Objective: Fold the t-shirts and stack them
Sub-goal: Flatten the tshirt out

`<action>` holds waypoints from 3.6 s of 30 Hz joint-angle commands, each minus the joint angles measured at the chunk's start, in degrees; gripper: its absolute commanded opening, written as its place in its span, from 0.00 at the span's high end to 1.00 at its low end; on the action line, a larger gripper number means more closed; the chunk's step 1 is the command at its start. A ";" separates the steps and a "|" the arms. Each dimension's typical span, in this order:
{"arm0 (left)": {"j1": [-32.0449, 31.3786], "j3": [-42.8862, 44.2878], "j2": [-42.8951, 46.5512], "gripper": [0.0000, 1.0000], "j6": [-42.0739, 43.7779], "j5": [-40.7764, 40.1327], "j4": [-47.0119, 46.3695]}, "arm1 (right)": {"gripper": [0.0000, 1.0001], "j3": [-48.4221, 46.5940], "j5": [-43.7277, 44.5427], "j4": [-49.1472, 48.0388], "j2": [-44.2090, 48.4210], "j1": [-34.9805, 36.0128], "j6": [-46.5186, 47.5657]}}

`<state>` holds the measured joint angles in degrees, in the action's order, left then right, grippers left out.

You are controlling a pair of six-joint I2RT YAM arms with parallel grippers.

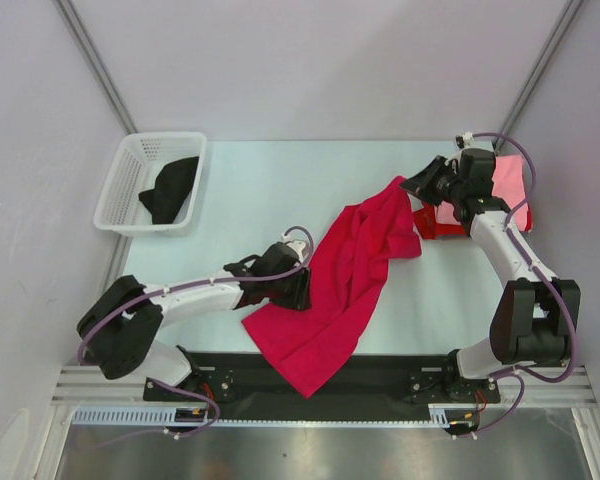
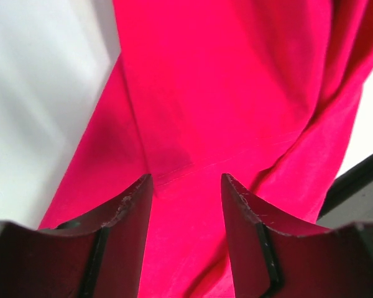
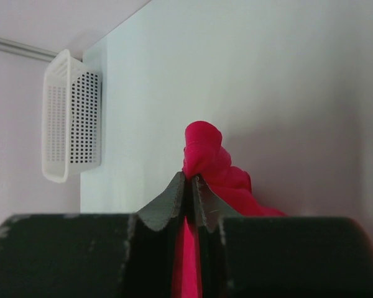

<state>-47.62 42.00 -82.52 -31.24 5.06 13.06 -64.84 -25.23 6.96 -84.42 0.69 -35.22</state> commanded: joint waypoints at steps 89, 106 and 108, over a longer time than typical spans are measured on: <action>30.55 7.25 40.24 1.00 -5.95 34.22 5.39 | 0.29 -52.46 11.05 23.54 -32.68 24.18 9.63; 56.22 -2.98 40.34 1.00 -1.37 44.33 5.31 | 0.38 18.16 44.47 19.93 11.19 28.40 4.82; 57.36 -1.92 39.63 1.00 -0.49 44.42 5.75 | 0.39 21.84 44.40 20.02 12.96 29.72 3.68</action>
<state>7.88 37.08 -42.13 -34.70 46.06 19.97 -46.68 14.11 26.17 -74.98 28.75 -28.97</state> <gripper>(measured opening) 0.010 0.617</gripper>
